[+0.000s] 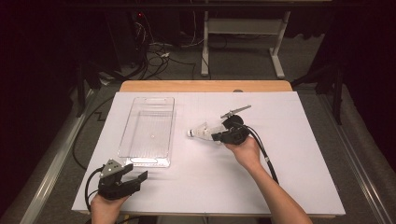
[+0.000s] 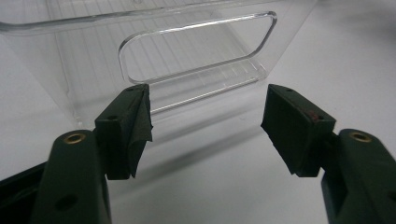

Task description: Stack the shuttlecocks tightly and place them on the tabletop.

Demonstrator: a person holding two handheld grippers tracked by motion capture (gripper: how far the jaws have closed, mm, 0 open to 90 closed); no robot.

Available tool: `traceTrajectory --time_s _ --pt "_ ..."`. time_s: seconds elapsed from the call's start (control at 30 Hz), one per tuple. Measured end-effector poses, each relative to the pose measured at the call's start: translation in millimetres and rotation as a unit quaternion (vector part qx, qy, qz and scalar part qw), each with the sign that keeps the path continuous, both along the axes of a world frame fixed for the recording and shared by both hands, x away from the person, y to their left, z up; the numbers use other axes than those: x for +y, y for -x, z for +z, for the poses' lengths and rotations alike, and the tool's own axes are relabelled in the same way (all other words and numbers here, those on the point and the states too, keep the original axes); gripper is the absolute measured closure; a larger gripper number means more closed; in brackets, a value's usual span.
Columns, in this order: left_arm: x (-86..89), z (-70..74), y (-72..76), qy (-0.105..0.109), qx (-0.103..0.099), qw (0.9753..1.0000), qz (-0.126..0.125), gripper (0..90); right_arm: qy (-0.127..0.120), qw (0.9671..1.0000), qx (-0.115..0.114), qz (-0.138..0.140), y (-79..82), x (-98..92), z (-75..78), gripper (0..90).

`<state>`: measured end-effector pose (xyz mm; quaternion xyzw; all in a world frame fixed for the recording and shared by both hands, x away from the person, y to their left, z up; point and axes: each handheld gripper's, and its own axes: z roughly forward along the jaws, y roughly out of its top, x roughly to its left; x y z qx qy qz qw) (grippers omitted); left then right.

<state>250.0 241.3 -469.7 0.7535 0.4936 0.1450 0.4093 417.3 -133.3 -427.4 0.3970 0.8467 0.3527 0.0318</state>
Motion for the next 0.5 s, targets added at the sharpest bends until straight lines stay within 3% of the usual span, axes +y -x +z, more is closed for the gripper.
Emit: traceTrajectory --time_s 0.5 --pt "-0.1 0.0 0.1 0.0 0.0 1.0 -0.001 33.6 0.003 1.0 0.005 0.007 -2.9 6.2 -4.1 90.0"
